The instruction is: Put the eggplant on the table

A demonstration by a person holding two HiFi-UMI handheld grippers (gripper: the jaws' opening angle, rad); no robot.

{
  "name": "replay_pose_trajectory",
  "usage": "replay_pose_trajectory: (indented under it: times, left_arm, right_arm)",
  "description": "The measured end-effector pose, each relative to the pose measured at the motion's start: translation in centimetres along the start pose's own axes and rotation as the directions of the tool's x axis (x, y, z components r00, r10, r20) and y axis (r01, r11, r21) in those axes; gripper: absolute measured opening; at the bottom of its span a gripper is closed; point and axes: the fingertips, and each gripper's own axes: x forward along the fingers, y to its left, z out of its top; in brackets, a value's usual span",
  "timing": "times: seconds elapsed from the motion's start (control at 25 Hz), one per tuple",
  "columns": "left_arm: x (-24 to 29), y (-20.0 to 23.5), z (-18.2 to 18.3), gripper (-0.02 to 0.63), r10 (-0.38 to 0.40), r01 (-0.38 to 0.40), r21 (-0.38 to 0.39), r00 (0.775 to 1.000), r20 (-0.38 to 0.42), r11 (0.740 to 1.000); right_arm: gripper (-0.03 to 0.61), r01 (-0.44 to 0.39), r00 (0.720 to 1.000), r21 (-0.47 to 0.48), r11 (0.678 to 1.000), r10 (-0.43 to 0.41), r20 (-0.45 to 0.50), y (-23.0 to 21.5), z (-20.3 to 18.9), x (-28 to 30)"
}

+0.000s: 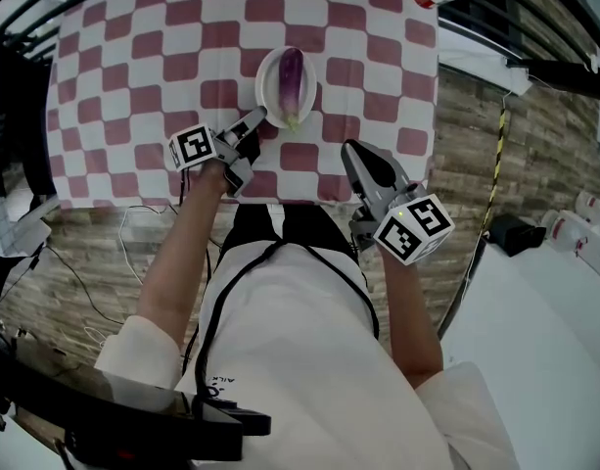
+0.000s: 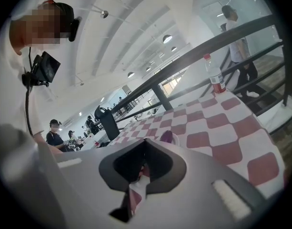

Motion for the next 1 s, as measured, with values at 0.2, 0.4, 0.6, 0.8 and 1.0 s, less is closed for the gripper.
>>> replay_pose_trajectory:
  times: [0.2, 0.4, 0.6, 0.8, 1.0]
  left_arm:
    - [-0.5, 1.8, 0.1, 0.021, 0.118, -0.118, 0.015, 0.993, 0.006, 0.993]
    - [-0.5, 2.1, 0.0, 0.020, 0.169, -0.169, 0.019, 0.986, 0.015, 0.985]
    - [-0.4, 2.8, 0.0, 0.020, 0.245, -0.245, 0.018, 0.969, 0.022, 0.969]
    - [-0.4, 3.0, 0.0, 0.020, 0.273, -0.274, 0.022, 0.962, 0.028, 0.962]
    - [-0.4, 3.3, 0.0, 0.025, 0.324, -0.324, 0.023, 0.946, 0.031, 0.946]
  right_arm:
    - [0.008, -0.011, 1.000, -0.002, 1.000, 0.011, -0.005, -0.2, 0.2, -0.1]
    - [0.008, -0.022, 1.000, -0.010, 1.000, 0.022, -0.007, -0.3, 0.4, -0.3]
    - [0.008, -0.035, 0.999, -0.012, 0.999, 0.035, -0.007, -0.3, 0.5, -0.3]
    - [0.008, -0.034, 0.999, -0.009, 0.999, 0.034, 0.001, -0.5, 0.8, -0.5]
    - [0.008, -0.029, 1.000, -0.008, 1.000, 0.029, 0.009, -0.6, 0.9, -0.7]
